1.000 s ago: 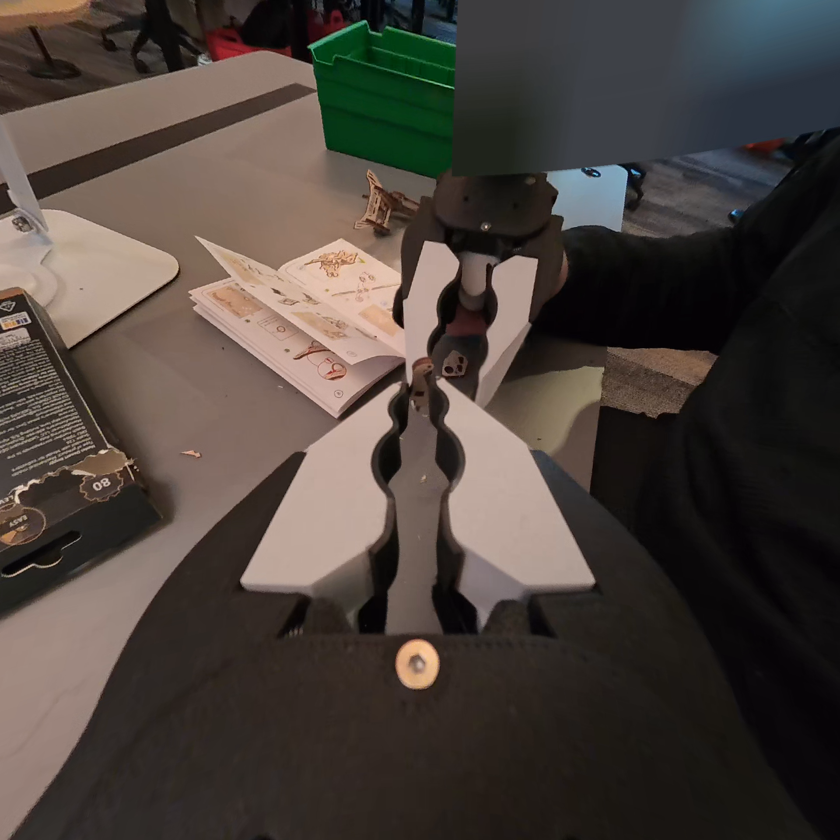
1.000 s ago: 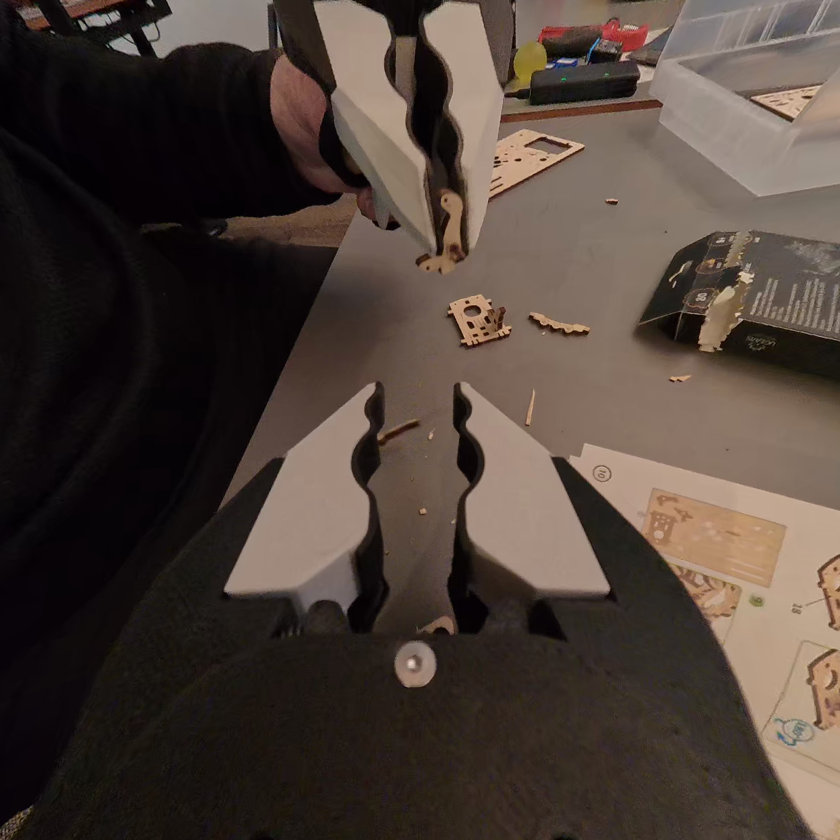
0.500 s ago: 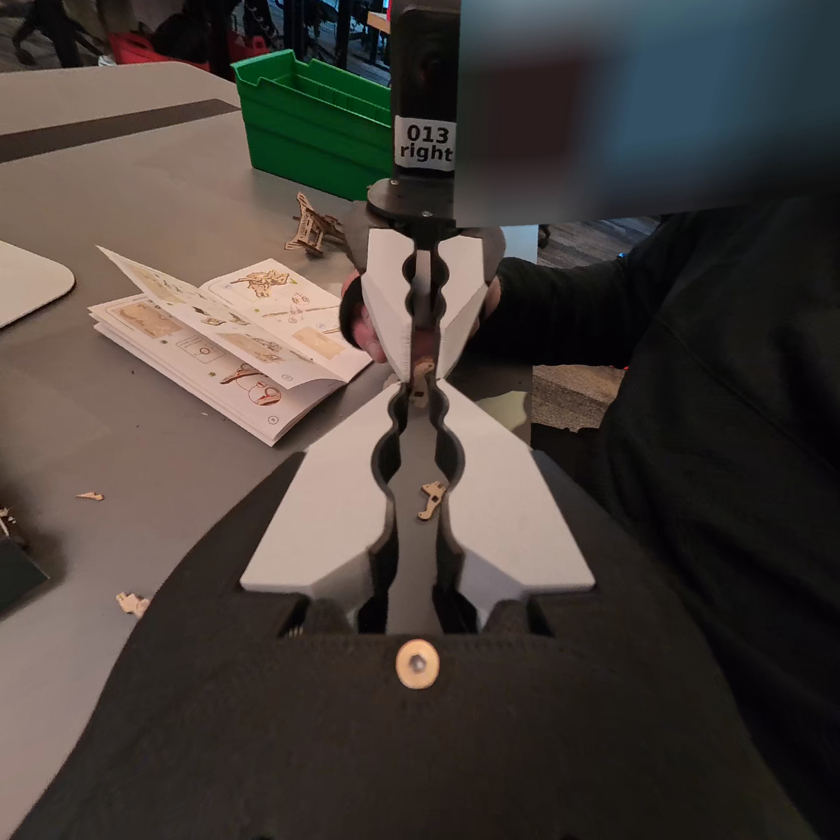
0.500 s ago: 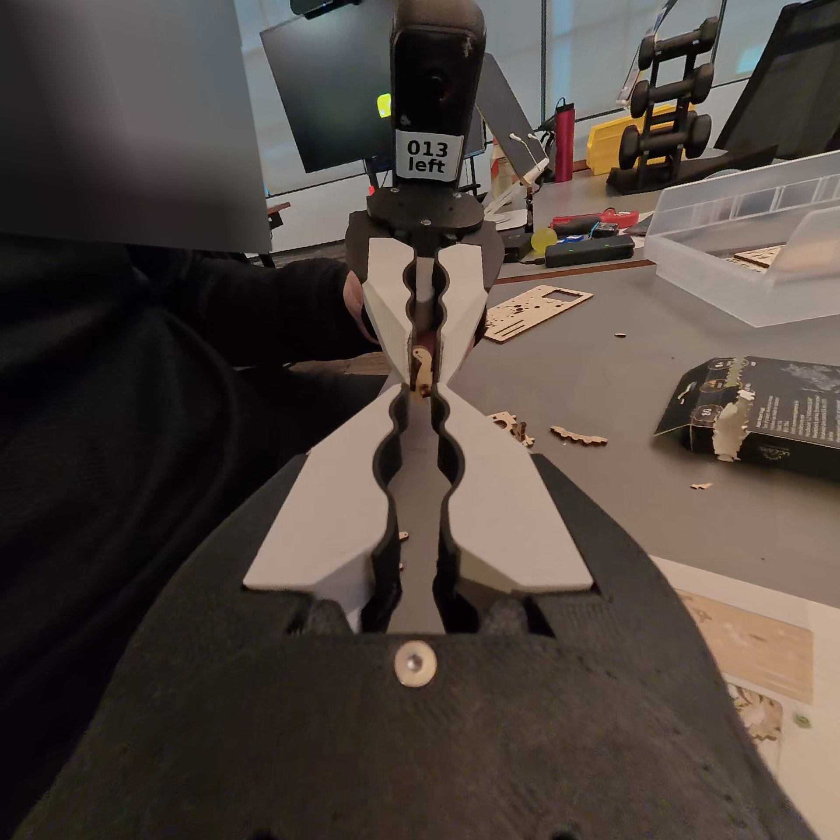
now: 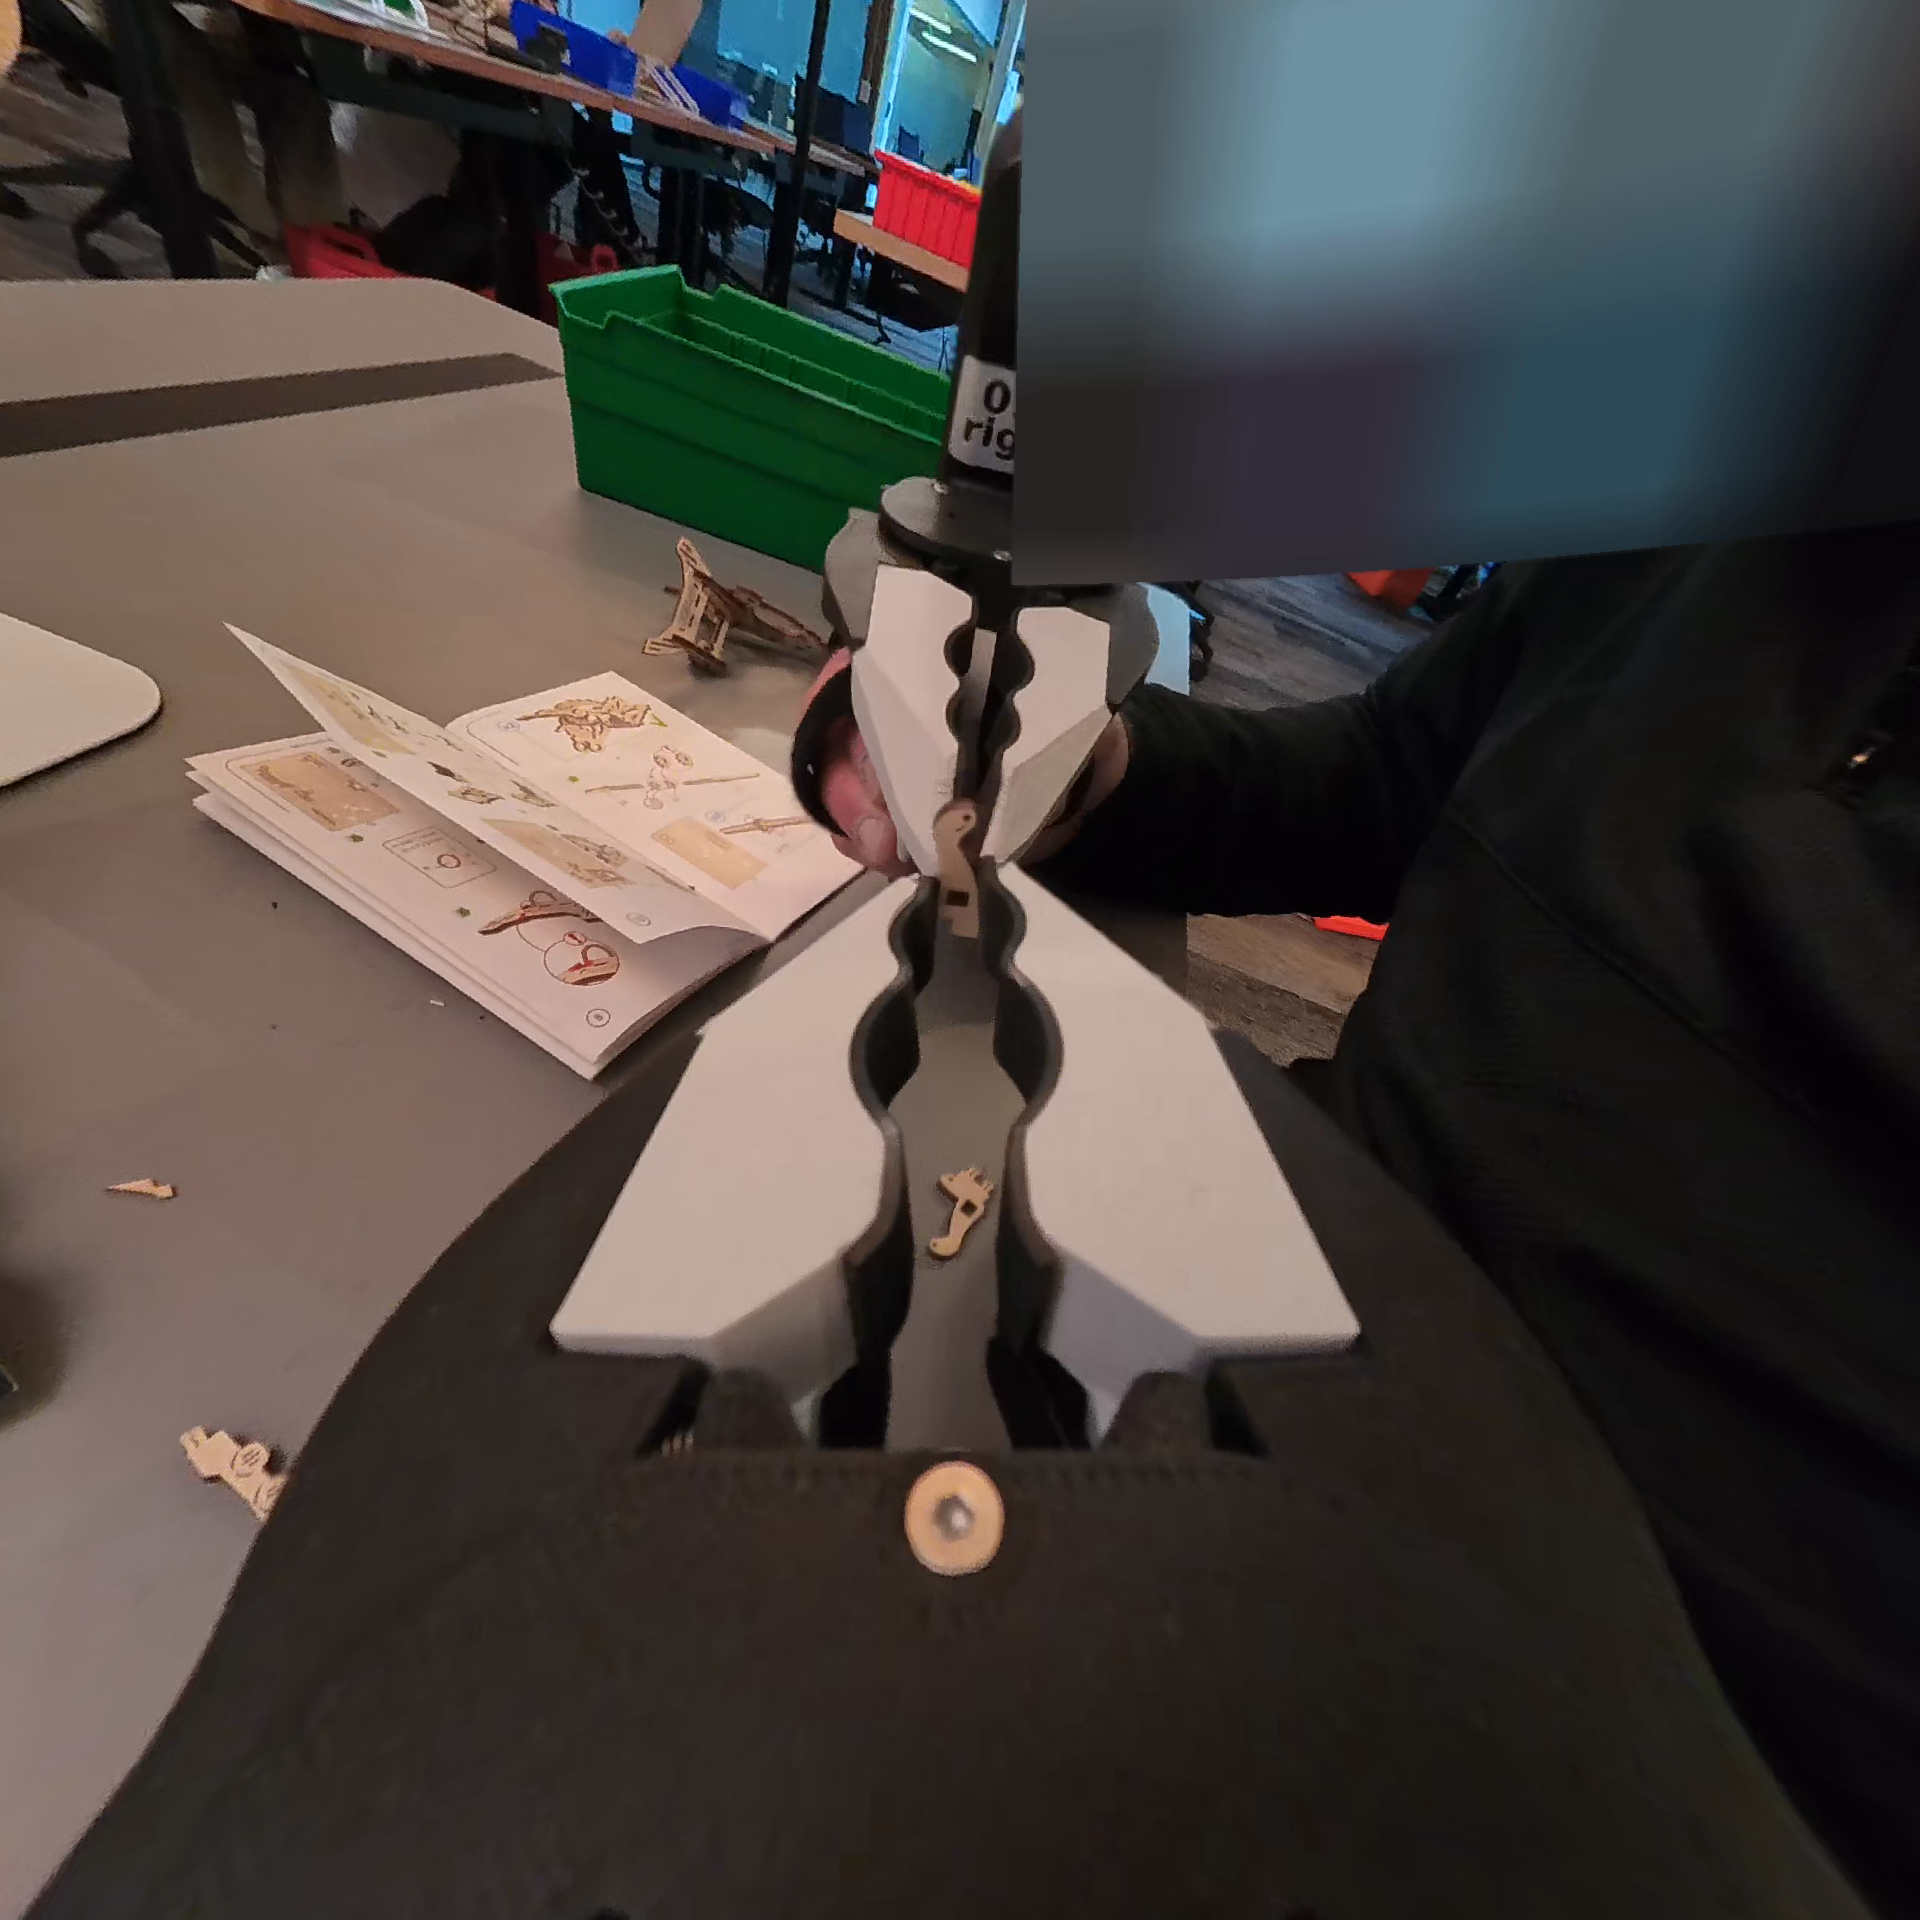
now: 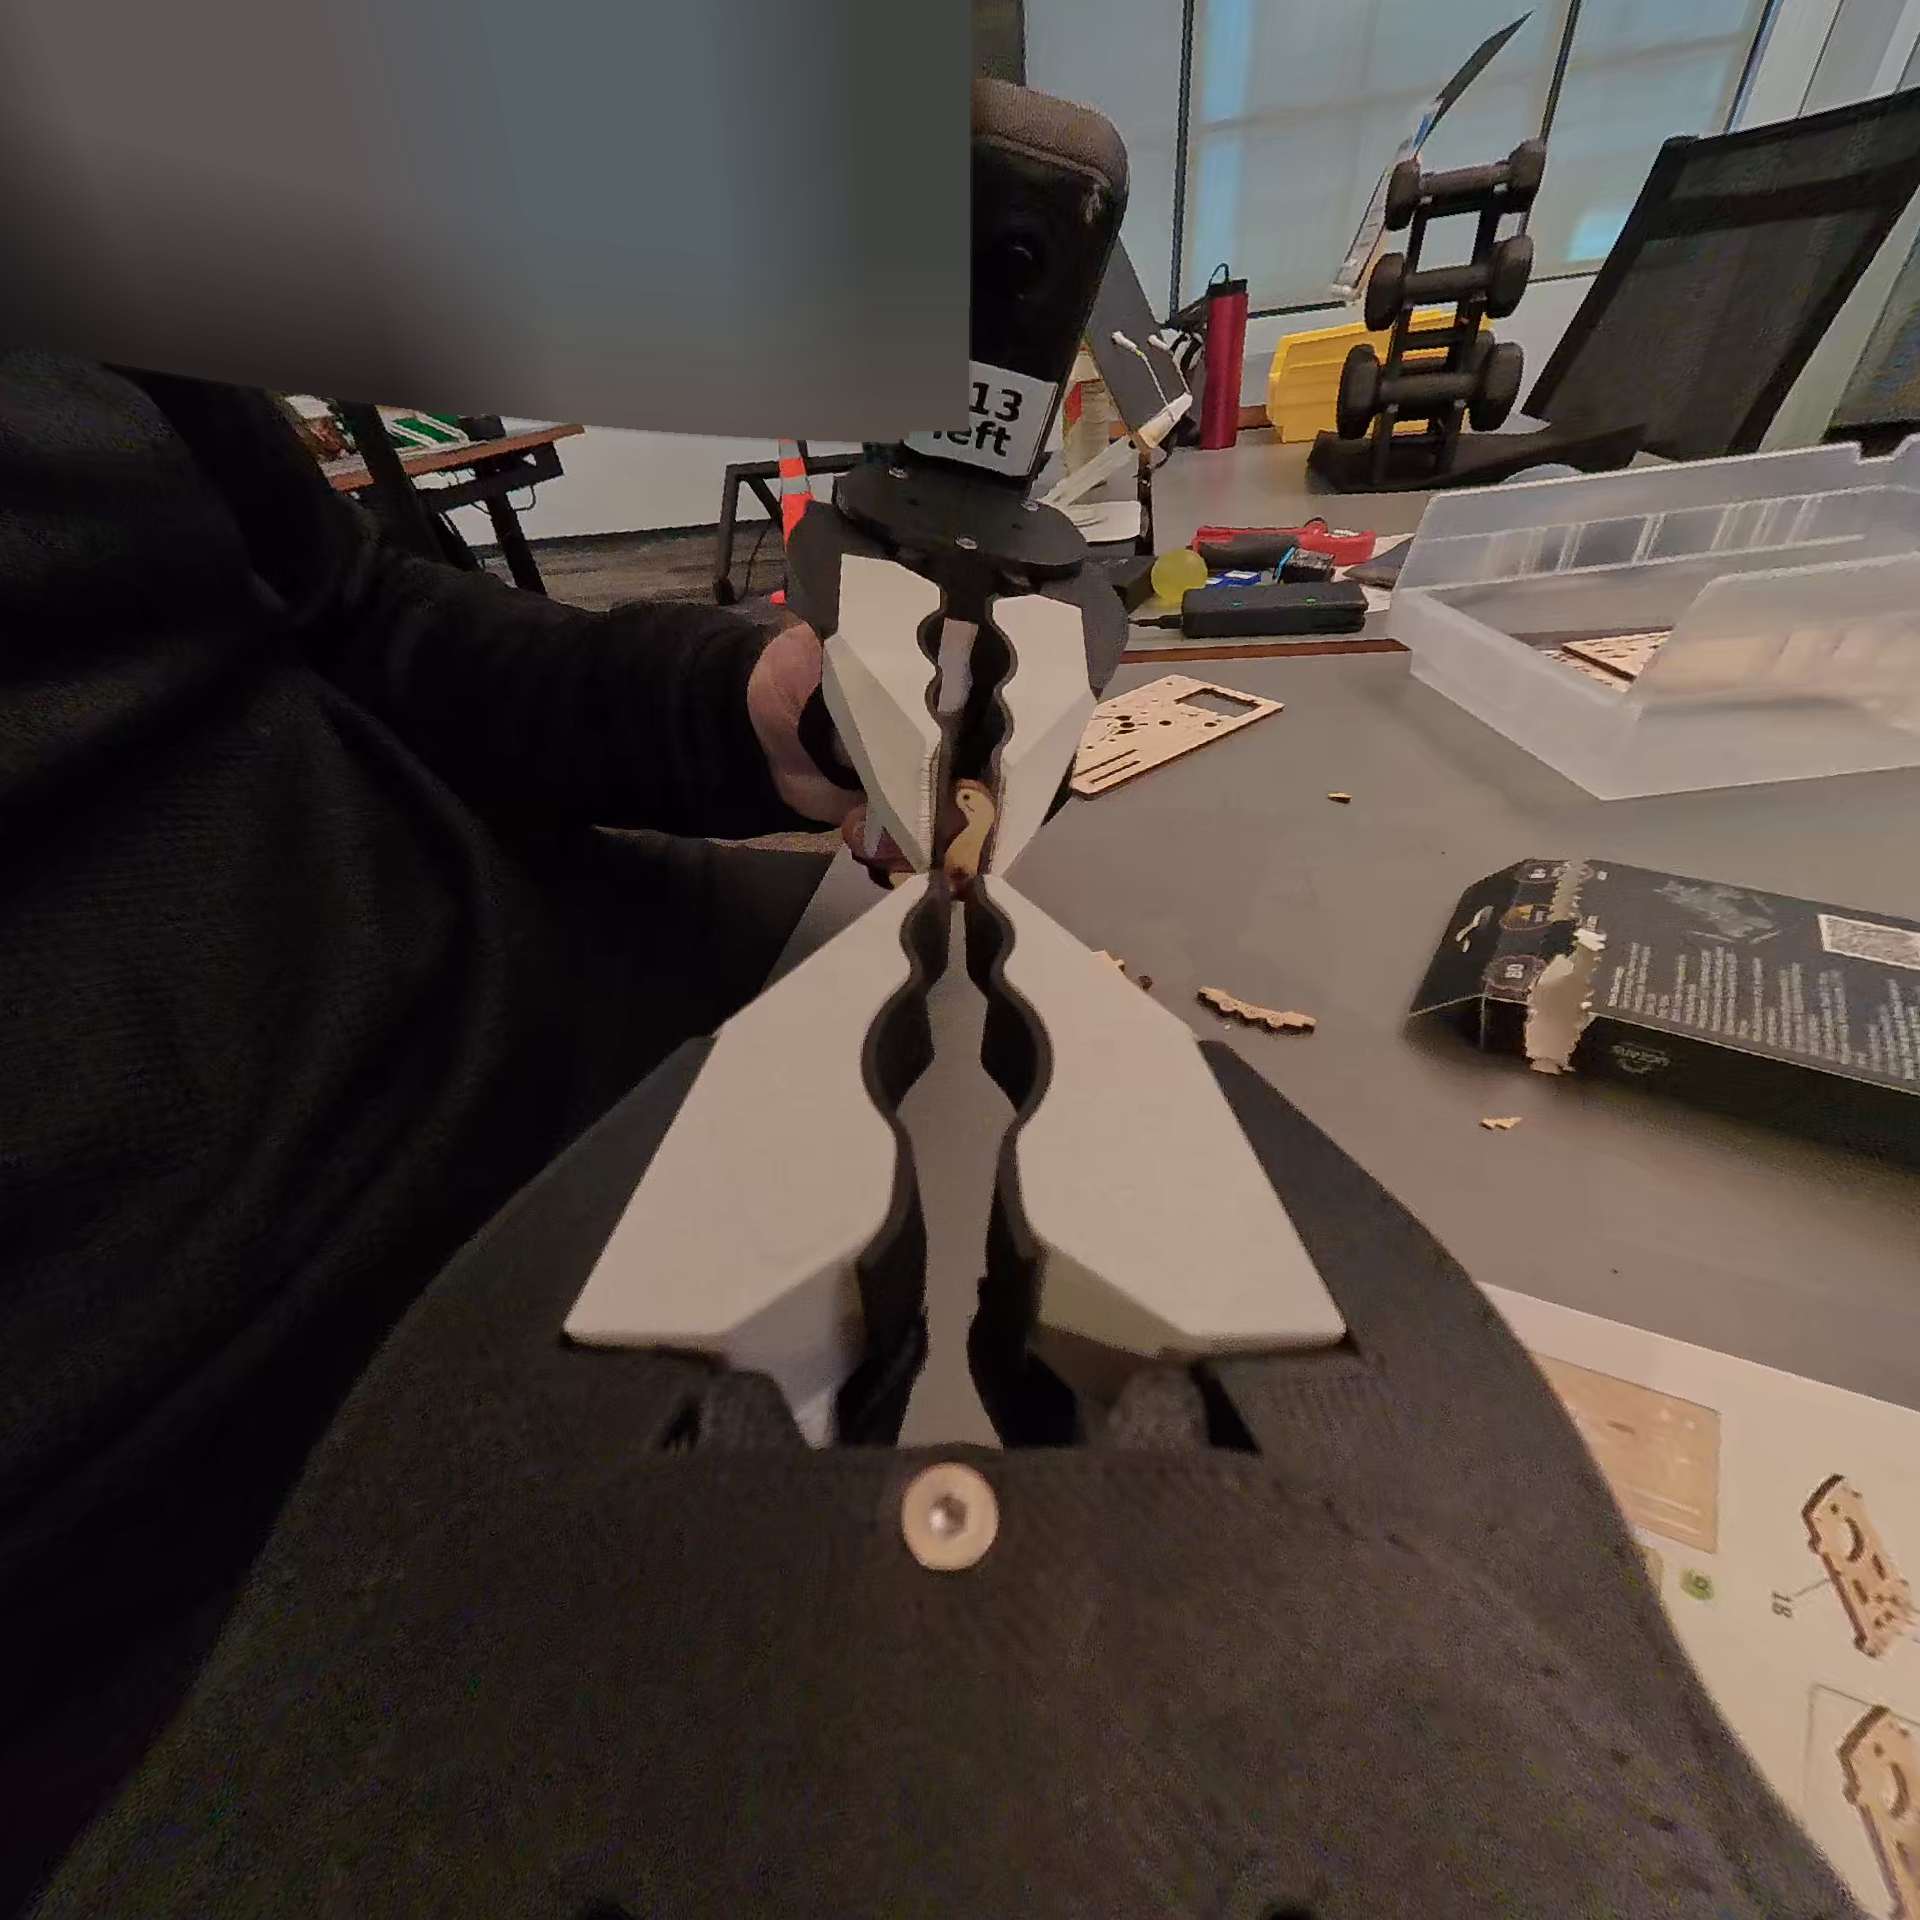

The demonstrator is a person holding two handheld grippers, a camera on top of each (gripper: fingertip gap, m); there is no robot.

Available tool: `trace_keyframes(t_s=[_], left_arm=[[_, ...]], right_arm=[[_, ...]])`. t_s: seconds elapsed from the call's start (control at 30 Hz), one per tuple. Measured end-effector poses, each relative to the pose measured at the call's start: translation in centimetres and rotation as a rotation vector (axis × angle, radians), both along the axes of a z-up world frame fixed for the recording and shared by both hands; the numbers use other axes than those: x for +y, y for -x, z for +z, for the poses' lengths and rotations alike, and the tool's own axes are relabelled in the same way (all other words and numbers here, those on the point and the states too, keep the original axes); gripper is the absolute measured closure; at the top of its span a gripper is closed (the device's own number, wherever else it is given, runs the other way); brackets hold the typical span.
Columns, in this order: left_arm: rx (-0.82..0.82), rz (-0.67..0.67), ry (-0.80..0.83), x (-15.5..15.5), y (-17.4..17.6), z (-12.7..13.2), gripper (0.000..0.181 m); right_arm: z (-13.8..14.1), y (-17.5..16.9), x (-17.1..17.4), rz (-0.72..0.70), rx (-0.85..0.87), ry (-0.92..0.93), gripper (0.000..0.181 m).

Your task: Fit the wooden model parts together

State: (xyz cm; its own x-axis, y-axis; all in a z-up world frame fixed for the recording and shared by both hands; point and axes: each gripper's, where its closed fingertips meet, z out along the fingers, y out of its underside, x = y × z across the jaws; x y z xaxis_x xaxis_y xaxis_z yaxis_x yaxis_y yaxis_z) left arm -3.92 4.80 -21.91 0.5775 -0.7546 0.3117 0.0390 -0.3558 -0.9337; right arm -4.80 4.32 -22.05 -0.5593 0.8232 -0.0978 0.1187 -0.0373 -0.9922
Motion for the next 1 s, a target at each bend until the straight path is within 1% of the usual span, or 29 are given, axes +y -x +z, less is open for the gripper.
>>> trace_keyframes(t_s=[0.13, 0.37, 0.5, 0.57, 0.6, 0.63, 0.67, 0.7, 0.73, 0.77, 0.8, 0.87, 0.9, 0.97, 1.0], left_arm=[[-0.027, 0.027, -0.013, 0.2, 0.0, 0.5, 0.176], [-0.079, 0.056, -0.014, 0.5, 0.0, 1.0, 0.176], [-0.027, 0.054, -0.038, 0.4, -0.2, 0.9, 0.176], [-0.004, 0.063, -0.044, 0.4, 0.0, 1.0, 0.176], [-0.026, 0.101, -0.052, 0.6, 1.0, 1.3, 0.176], [-0.081, 0.14, -0.051, 0.6, 2.9, 1.8, 0.176], [-0.105, 0.144, -0.046, 0.3, 3.9, 2.0, 0.177], [-0.053, 0.134, -0.041, 0.1, 3.4, 1.5, 0.176], [0.013, 0.116, -0.04, 0.1, 2.3, 0.8, 0.176], [0.036, 0.103, -0.03, 0.1, 1.8, 0.3, 0.176], [0.032, 0.104, -0.005, 0.3, 1.9, -0.2, 0.176], [0.009, 0.091, 0.003, 0.1, 2.3, 0.0, 0.176], [0.007, 0.082, 0.022, 0.0, 2.4, -0.1, 0.176], [0.099, 0.062, 0.068, -0.4, 2.0, -1.7, 0.176], [0.189, 0.048, 0.109, -0.7, 1.7, -3.4, 0.176]], right_arm=[[0.5, 0.0, 0.1, -0.025, 0.006, -0.006, 0.181], [1.1, -0.2, 0.4, -0.012, 0.01, 0.077, 0.181], [1.1, -0.4, 0.4, 0.013, 0.004, 0.135, 0.181], [1.0, -0.4, 0.4, 0.016, -0.001, 0.135, 0.181], [1.5, -0.6, 0.8, 0.016, 0.017, 0.162, 0.181], [2.2, -1.0, 1.8, 0.005, 0.047, 0.216, 0.181], [2.4, -1.4, 2.9, -0.016, 0.055, 0.245, 0.181], [1.9, -1.4, 3.2, -0.032, 0.039, 0.218, 0.181], [1.7, -1.3, 2.7, -0.015, 0.037, 0.187, 0.181], [1.7, -1.2, 2.2, 0.002, 0.038, 0.167, 0.181], [1.6, -1.0, 2.4, 0.005, 0.027, 0.173, 0.181], [1.3, -1.0, 2.7, 0.004, 0.011, 0.202, 0.181], [1.0, -1.1, 2.5, 0.008, 0.003, 0.188, 0.181], [0.4, -1.1, 2.4, 0.009, -0.017, 0.169, 0.181], [0.3, -1.1, 2.4, 0.011, -0.025, 0.172, 0.181]])
